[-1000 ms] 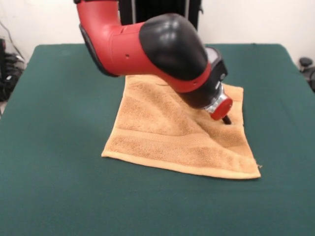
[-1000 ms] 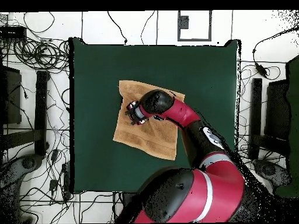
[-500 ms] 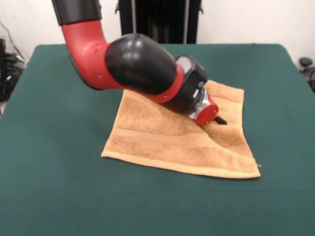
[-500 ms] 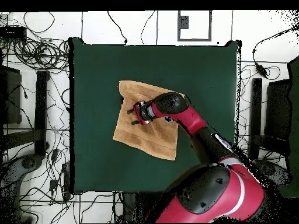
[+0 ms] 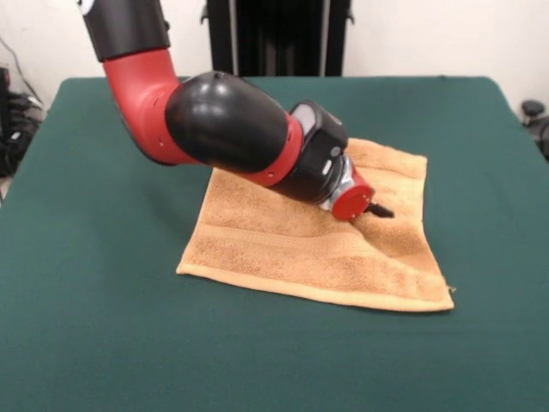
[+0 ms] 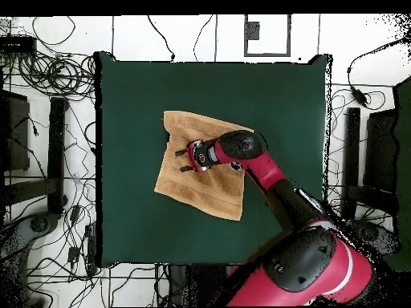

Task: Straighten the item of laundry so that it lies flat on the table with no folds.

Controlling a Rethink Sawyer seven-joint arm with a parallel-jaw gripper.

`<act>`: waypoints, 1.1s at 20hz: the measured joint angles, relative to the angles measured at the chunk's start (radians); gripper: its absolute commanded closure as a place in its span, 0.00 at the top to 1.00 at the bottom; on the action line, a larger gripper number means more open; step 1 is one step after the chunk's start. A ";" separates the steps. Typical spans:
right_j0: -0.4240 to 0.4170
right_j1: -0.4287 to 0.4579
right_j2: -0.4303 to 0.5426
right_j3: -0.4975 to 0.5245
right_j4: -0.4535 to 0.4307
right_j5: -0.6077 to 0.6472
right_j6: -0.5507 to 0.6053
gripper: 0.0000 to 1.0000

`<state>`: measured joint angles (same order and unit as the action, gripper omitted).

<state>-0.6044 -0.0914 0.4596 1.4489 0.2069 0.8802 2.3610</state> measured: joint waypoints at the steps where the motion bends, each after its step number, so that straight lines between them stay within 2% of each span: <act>1: -0.006 0.004 0.005 0.001 0.000 0.000 0.000 1.00; 11: -0.047 0.039 0.062 0.041 0.005 -0.040 0.000 1.00; 22: 0.011 0.041 0.061 0.060 0.013 -0.048 0.000 1.00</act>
<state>-0.5930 -0.0506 0.5204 1.5087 0.2197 0.8324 2.3610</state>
